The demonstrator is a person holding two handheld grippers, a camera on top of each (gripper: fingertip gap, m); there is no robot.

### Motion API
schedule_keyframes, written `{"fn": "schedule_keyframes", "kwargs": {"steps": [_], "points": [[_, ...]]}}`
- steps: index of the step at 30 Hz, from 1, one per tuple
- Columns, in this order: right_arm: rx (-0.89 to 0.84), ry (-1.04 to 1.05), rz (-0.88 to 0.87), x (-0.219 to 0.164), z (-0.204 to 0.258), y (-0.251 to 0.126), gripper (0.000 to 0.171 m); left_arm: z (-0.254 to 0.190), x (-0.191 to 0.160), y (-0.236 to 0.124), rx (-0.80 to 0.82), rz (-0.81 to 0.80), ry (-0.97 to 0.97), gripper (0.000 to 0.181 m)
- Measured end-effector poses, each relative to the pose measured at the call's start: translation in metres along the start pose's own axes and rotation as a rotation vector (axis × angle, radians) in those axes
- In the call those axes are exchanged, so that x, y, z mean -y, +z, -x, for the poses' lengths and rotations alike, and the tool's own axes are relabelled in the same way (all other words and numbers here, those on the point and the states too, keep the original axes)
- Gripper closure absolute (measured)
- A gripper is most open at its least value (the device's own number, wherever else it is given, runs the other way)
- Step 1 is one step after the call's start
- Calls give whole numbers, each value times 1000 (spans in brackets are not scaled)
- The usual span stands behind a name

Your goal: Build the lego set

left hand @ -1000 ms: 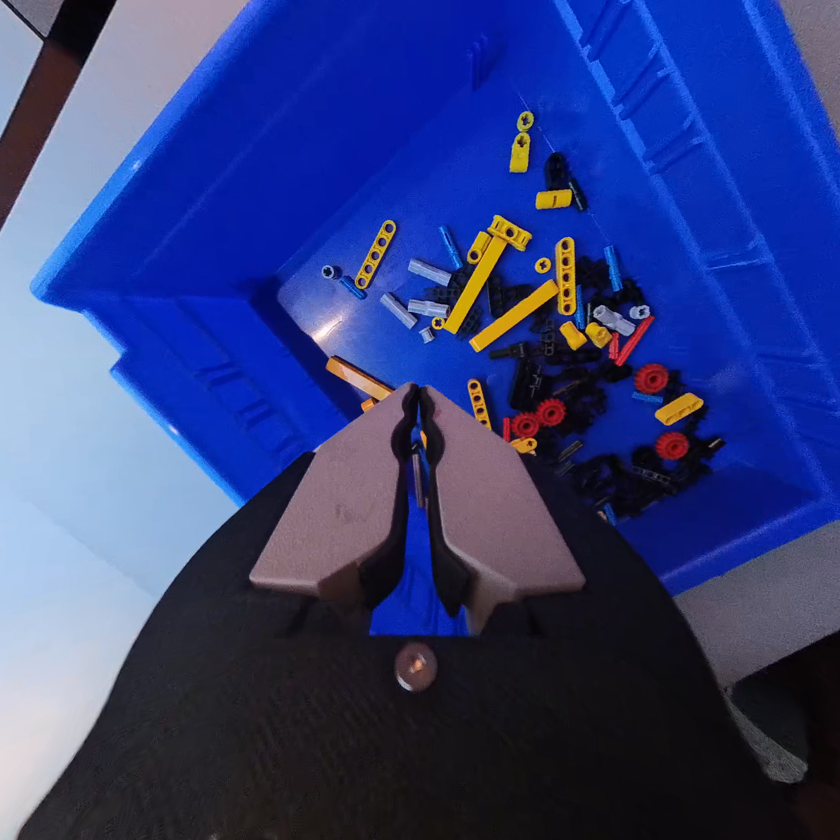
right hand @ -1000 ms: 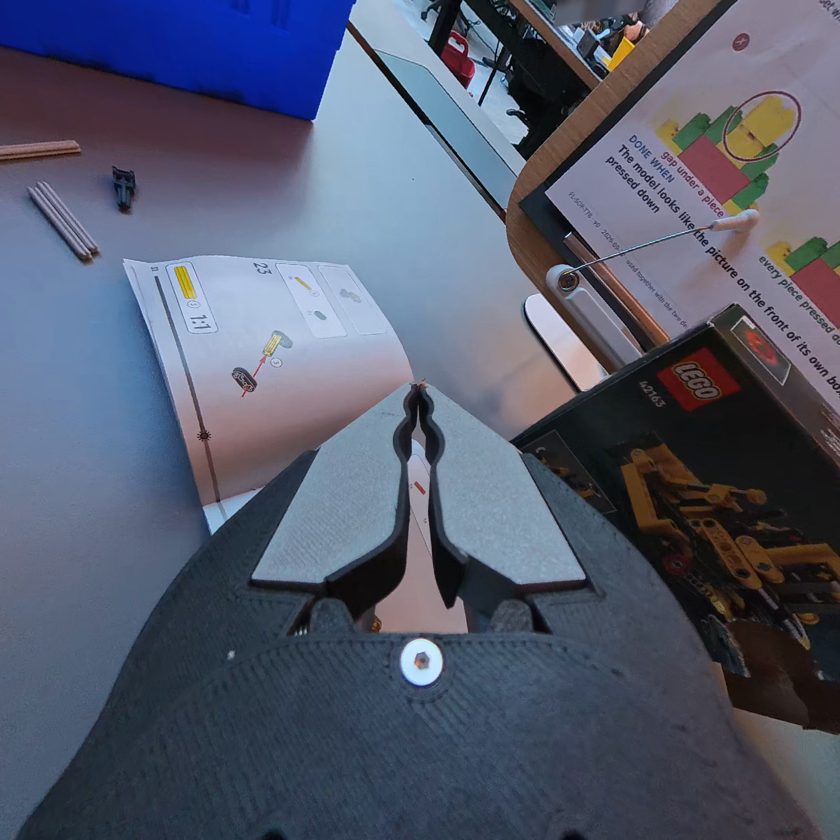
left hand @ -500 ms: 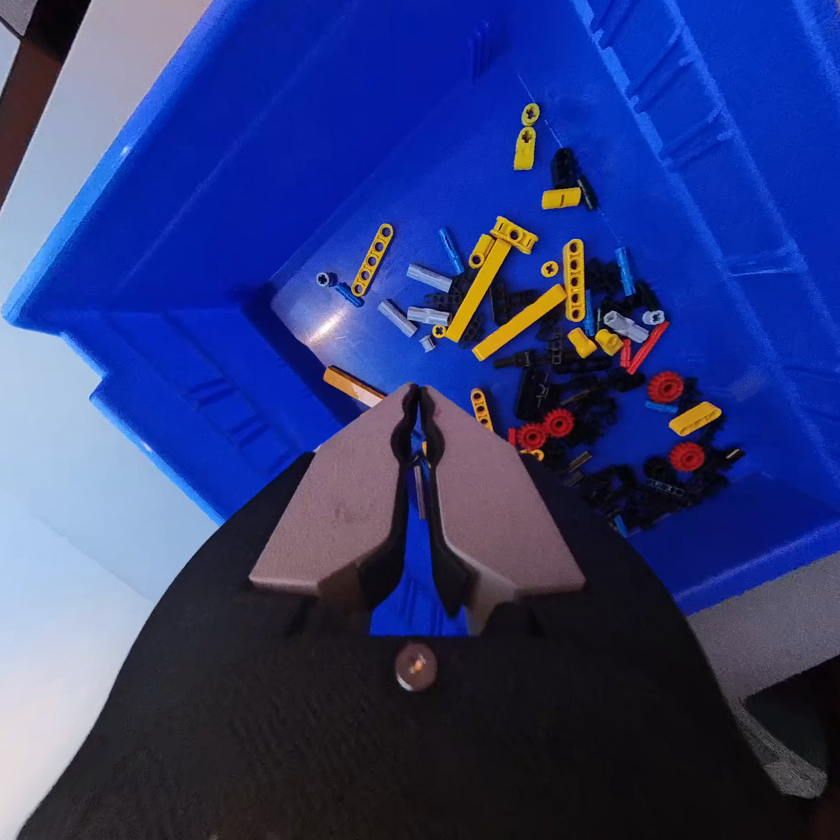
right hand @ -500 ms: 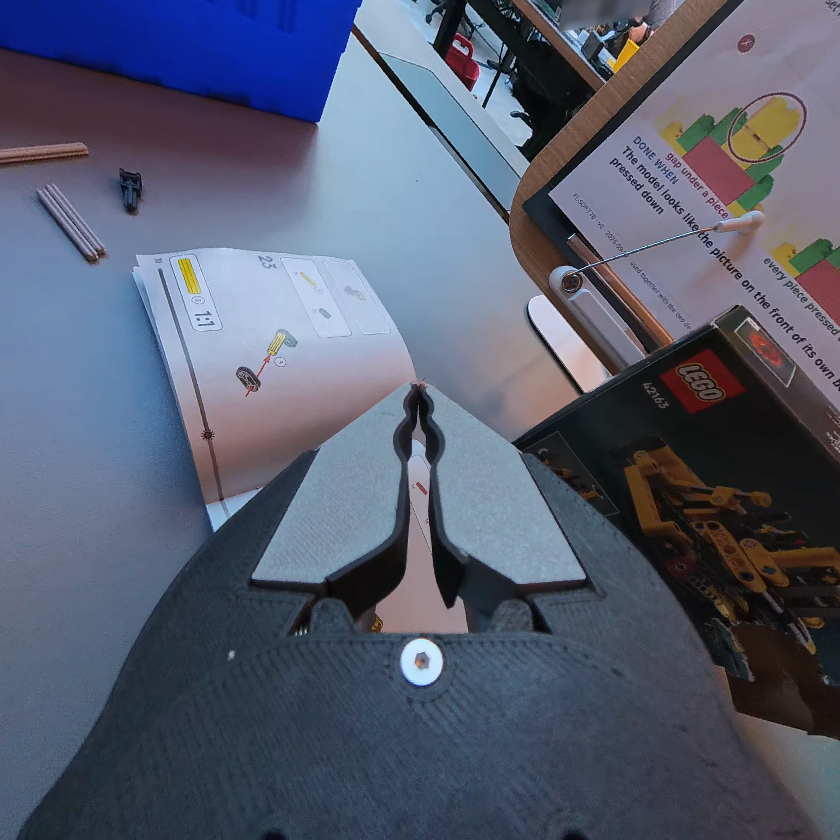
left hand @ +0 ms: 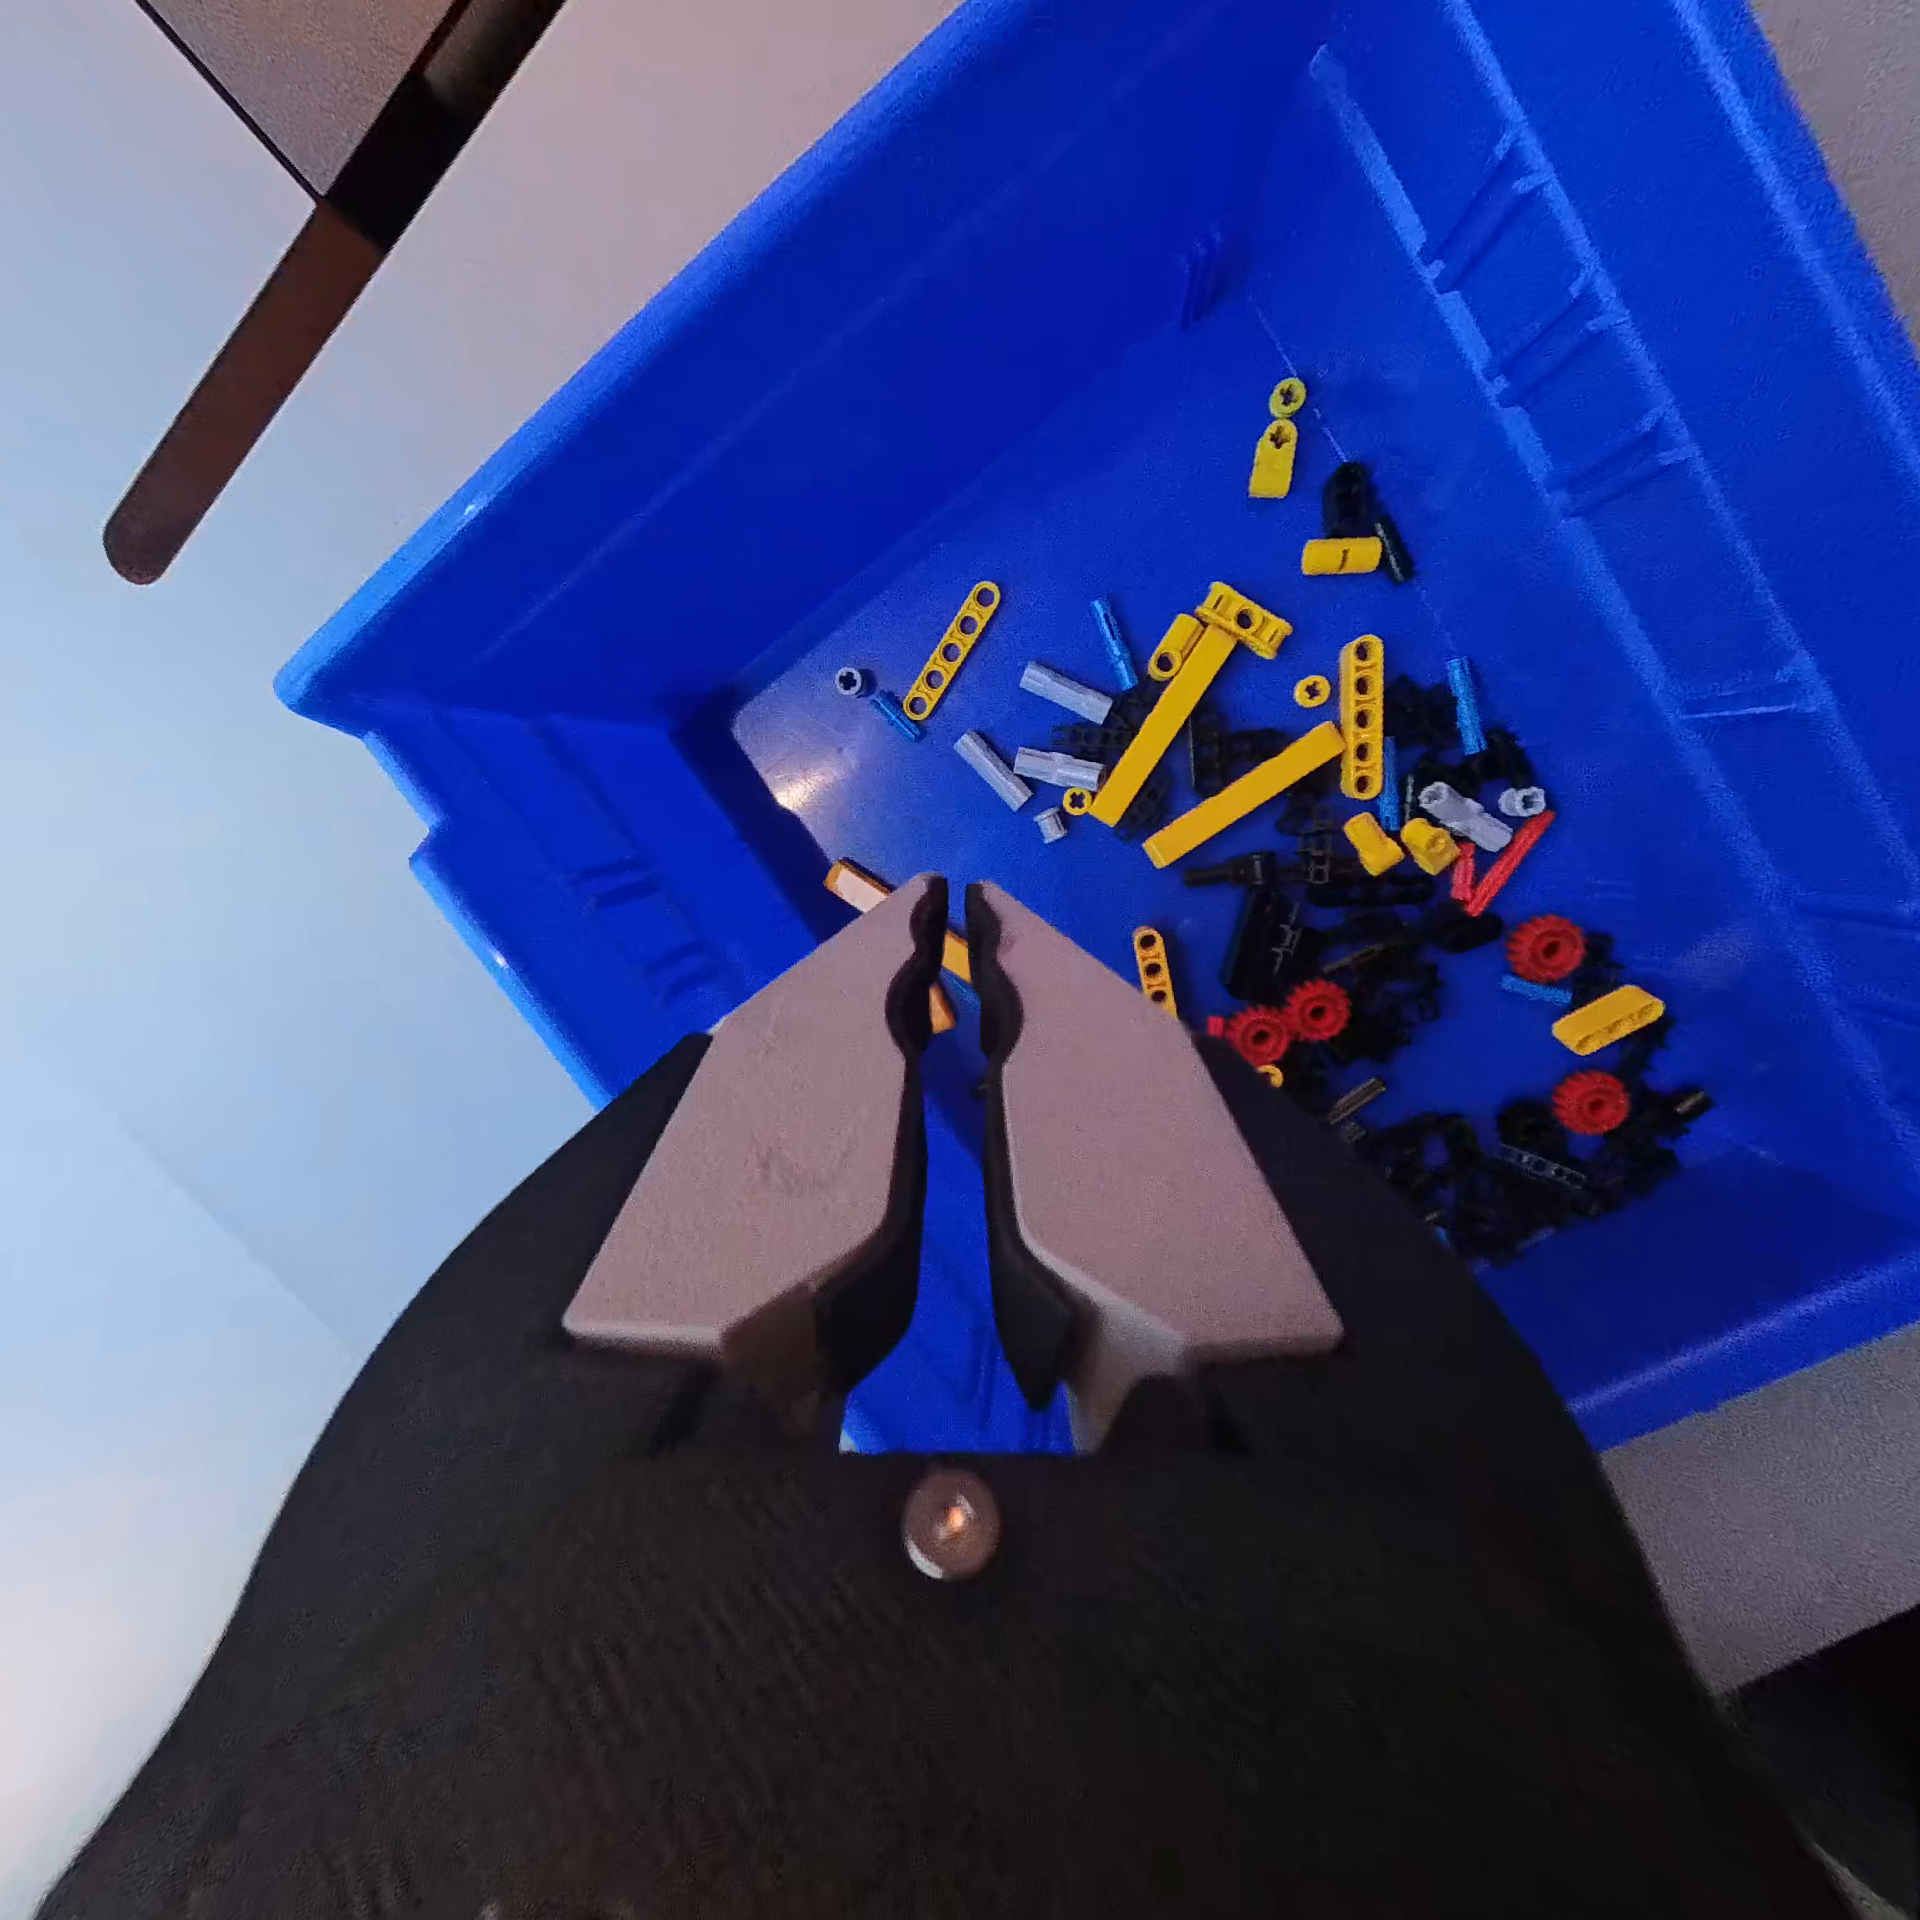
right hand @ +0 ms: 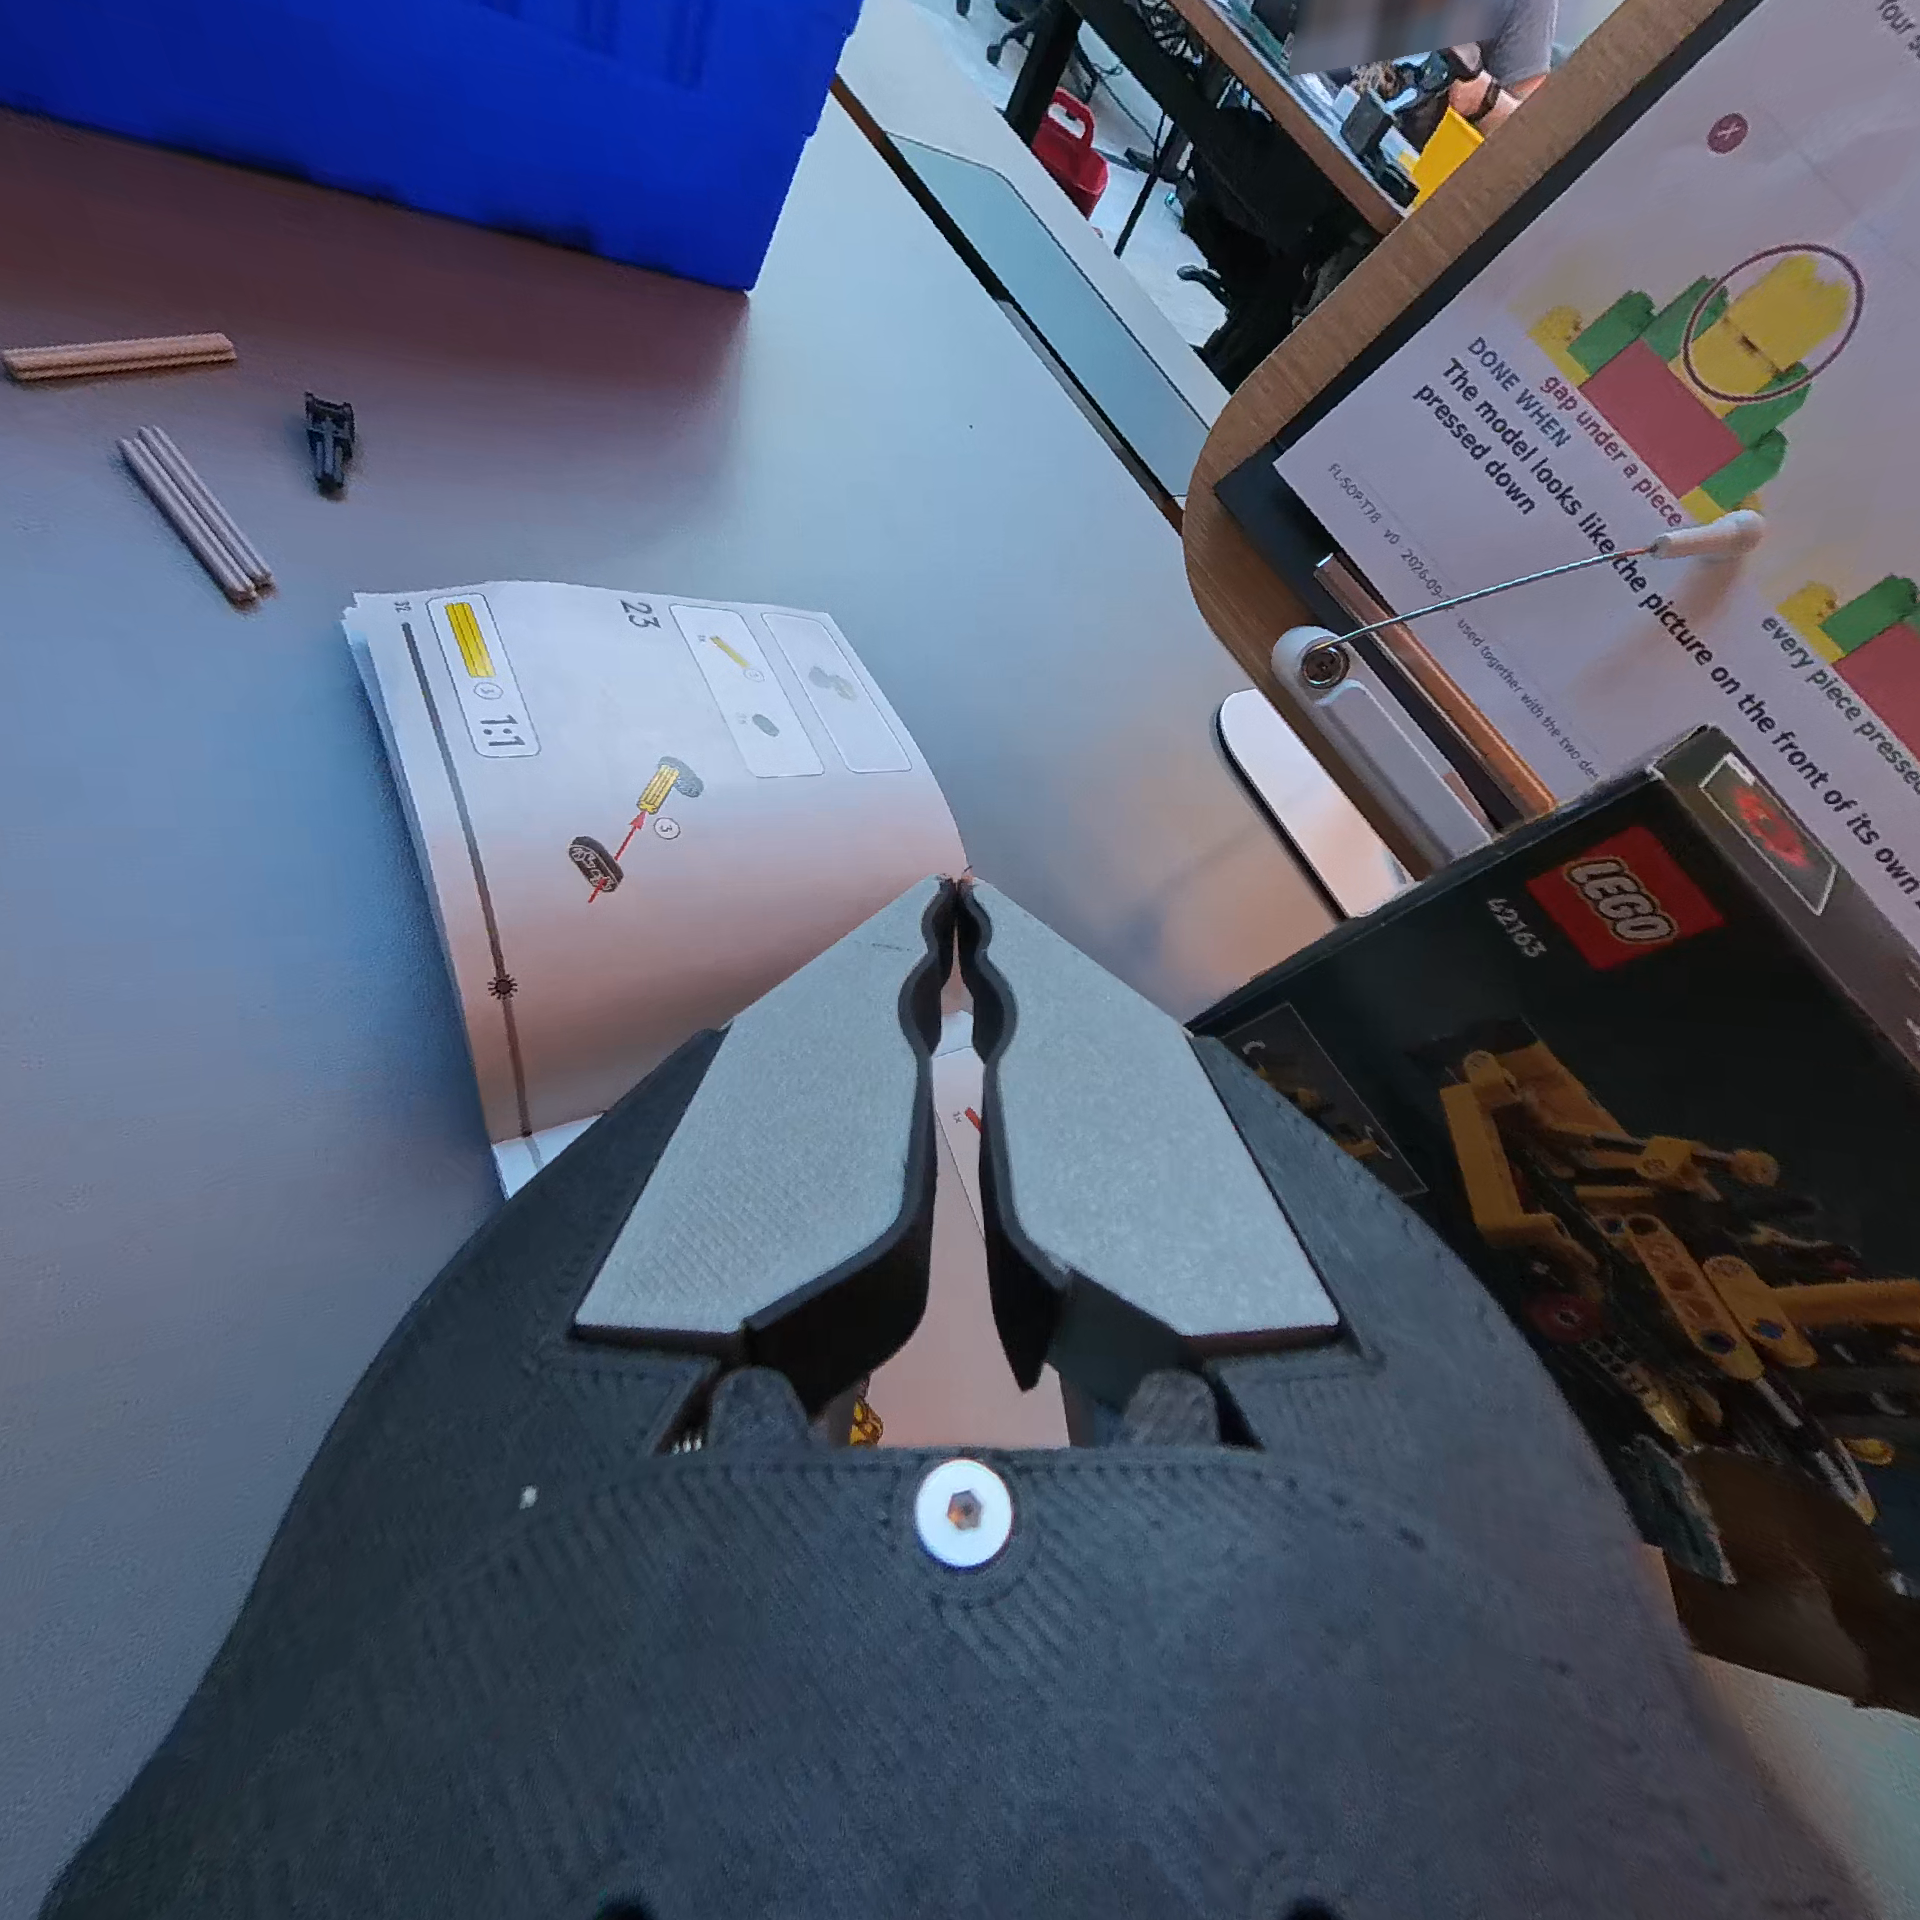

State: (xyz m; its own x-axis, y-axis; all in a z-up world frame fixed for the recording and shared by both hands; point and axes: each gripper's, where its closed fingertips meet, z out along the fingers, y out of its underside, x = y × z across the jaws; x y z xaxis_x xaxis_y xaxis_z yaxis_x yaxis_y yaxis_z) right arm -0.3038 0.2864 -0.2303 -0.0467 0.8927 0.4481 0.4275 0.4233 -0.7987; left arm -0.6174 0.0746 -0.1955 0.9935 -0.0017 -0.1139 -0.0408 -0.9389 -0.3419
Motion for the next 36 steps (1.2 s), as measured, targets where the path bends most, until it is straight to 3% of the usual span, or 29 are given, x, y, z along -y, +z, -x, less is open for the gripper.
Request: {"fn": "schedule_keyframes", "kwargs": {"steps": [1,17,26,36], "points": [[-1,-3,-1,1,0,0,171,0,0,0,2,1,0,180],[34,-2,-33,7,7,-1,171,-67,-4,0,-220,19,171,181],[57,50,-61,10,4,-4,171,-98,-22,17,-321,152,272,181],[65,41,-64,11,8,-4,171,-92,-25,23,-299,170,243,181]]}}
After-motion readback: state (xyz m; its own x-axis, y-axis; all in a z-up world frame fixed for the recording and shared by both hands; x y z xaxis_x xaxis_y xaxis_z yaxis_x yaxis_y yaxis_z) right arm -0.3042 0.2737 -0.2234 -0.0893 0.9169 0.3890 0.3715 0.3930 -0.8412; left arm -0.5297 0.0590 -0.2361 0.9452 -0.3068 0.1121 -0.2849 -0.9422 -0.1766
